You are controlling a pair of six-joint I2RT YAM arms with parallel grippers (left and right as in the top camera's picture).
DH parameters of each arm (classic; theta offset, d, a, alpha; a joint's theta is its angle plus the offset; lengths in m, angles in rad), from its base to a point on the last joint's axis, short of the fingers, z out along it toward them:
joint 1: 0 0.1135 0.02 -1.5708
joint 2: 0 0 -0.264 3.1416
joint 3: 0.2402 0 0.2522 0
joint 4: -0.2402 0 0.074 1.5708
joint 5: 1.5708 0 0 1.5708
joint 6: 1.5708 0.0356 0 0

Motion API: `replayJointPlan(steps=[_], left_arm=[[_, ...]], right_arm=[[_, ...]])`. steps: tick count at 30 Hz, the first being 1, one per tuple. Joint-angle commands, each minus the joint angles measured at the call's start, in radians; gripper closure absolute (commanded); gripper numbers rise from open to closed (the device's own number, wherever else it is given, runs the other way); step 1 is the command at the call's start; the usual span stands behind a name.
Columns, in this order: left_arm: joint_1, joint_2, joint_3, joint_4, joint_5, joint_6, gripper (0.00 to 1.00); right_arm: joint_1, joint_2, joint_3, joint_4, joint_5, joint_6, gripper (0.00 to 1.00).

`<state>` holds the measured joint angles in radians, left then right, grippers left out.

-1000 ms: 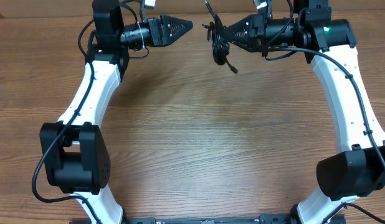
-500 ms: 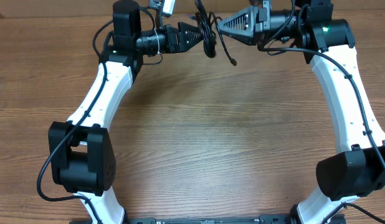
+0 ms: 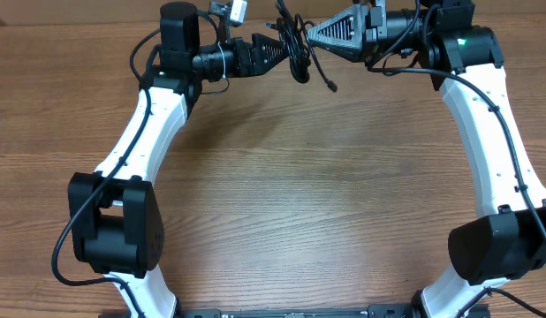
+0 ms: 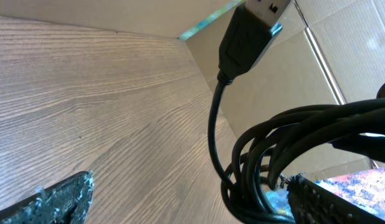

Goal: Untangle cables

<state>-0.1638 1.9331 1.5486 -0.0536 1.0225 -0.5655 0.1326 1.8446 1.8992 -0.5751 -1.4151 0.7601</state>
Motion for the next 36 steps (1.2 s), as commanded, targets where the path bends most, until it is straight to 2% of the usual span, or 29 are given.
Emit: replayJointPlan(steps=[1,9,19,20,21,22,23,24,36], left_arm=[[0.000,-0.009,-0.002,0.018,-0.010,0.018,0.00],[-0.015,-0.009,-0.002,0.098,-0.003,-0.061,0.00],[-0.072,-0.009,-0.002,0.135,-0.010,-0.063,0.00],[-0.073,-0.009,-0.002,0.142,-0.010,-0.064,0.04],[-0.074,-0.009,-0.002,0.150,-0.010,-0.068,0.17],[-0.074,-0.009,-0.002,0.158,-0.009,-0.074,0.43],[-0.074,-0.009,-0.002,0.162,-0.010,-0.087,0.75],[-0.074,-0.009,-0.002,0.164,-0.010,-0.094,0.96],[-0.072,-0.009,-0.002,0.163,-0.010,-0.094,0.96]], right_arm=[[0.005,-0.032,0.026,0.009,-0.031,-0.001,0.96],[0.027,-0.032,0.026,0.010,-0.029,-0.001,0.96],[0.043,-0.032,0.026,0.011,-0.026,-0.001,0.96],[0.047,-0.032,0.026,0.011,-0.026,-0.001,0.96],[0.050,-0.032,0.026,0.011,-0.026,-0.001,0.96],[0.051,-0.032,0.026,0.013,-0.026,-0.001,0.96],[0.051,-0.032,0.026,0.014,-0.026,-0.001,0.96],[0.051,-0.032,0.026,0.014,-0.026,-0.001,0.96],[0.051,-0.032,0.026,0.014,-0.026,-0.004,0.96]])
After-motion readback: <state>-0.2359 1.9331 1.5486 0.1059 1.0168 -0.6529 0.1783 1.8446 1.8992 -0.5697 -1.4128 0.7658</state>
